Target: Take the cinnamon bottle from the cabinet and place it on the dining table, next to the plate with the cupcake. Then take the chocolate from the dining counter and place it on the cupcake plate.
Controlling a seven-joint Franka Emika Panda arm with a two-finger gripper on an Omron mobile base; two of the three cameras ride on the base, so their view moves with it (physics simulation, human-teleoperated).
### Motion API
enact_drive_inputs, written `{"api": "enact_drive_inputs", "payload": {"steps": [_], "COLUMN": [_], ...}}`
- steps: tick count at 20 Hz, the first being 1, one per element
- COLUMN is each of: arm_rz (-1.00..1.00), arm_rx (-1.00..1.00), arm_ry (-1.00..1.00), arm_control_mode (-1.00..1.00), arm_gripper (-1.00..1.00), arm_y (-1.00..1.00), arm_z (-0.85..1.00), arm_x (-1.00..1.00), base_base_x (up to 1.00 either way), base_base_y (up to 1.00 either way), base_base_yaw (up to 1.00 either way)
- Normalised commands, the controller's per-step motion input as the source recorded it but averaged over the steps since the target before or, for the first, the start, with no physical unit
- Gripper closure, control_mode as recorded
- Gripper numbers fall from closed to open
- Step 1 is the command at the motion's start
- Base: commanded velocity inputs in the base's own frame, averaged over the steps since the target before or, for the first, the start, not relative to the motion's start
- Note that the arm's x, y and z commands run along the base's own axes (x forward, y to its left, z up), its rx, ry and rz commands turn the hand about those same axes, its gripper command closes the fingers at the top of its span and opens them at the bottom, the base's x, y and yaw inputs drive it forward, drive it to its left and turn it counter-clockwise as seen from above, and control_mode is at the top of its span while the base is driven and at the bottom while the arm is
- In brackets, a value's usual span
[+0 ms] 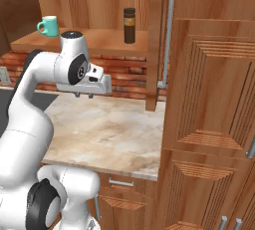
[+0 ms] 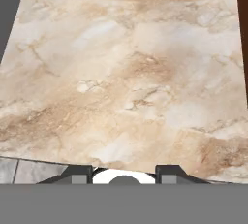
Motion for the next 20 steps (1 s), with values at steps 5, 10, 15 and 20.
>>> {"api": "enact_drive_inputs", "payload": {"steps": [5,10,15,20], "arm_rz": [0.02,-0.02,-0.20,-0.27], "arm_rx": [0.00,-0.01,-0.12,-0.09], "arm_ry": [-0.01,-0.23,-0.36,-0.31], "arm_control_mode": [-1.00,-1.00,-1.00,-1.00], "arm_gripper": [-1.00,-1.00,-1.00,-1.00], "arm_y": [-0.22,-0.27,-0.01,-0.01], "arm_z": [-0.05,0.46,0.91,0.80], "arm_x": [0.04,0.08,0.11,0.32], "base_base_x": [0.00,0.00,0.00,0.00], "base_base_y": [0.00,0.00,0.00,0.00], "base_base_yaw": [0.00,0.00,0.00,0.00]}}
